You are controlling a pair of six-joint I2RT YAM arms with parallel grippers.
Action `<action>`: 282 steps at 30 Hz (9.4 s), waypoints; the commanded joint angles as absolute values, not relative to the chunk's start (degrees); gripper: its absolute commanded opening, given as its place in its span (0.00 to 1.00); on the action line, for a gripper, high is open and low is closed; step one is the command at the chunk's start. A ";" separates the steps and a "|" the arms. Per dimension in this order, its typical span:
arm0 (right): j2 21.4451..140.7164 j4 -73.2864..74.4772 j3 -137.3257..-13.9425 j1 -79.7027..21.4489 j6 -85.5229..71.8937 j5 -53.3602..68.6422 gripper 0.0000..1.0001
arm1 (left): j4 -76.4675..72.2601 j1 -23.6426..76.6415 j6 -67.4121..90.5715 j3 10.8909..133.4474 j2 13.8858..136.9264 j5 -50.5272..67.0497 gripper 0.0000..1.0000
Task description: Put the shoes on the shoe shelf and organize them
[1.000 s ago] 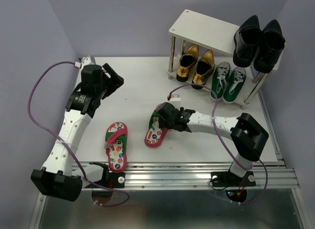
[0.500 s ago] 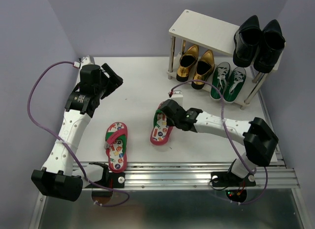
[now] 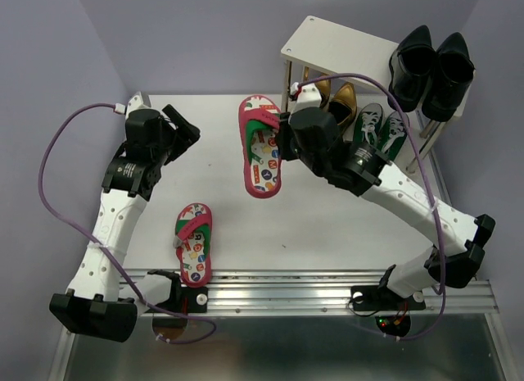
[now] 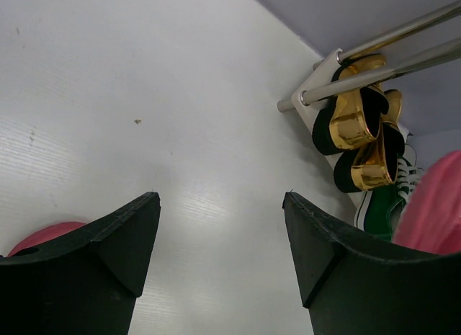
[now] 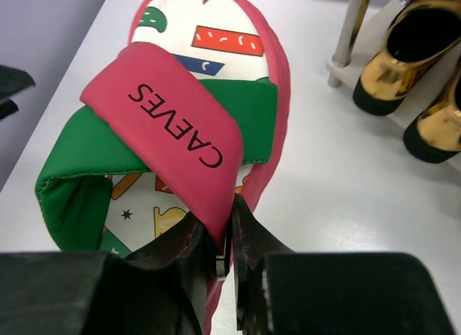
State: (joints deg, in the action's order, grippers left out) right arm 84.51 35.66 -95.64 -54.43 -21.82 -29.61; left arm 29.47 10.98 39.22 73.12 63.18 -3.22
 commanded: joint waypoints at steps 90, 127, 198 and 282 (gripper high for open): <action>103.36 33.66 -137.11 -13.54 -14.41 -34.45 0.01 | 26.72 10.37 38.67 71.28 60.91 1.85 0.80; 90.63 38.32 -127.11 -12.48 -17.22 2.88 0.83 | 33.74 10.37 37.44 58.02 61.26 -9.23 0.79; 75.41 38.50 -105.56 -13.54 -20.13 7.21 0.89 | 36.74 35.16 33.75 75.33 88.36 -31.29 0.99; 115.55 18.90 -91.04 -51.59 -24.97 -19.07 0.66 | 31.64 10.37 29.88 69.52 63.55 -8.70 0.67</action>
State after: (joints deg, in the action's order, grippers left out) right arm 111.59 22.22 -85.43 -51.44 -25.69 -15.18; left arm 31.40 10.76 31.70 69.76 66.13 -8.67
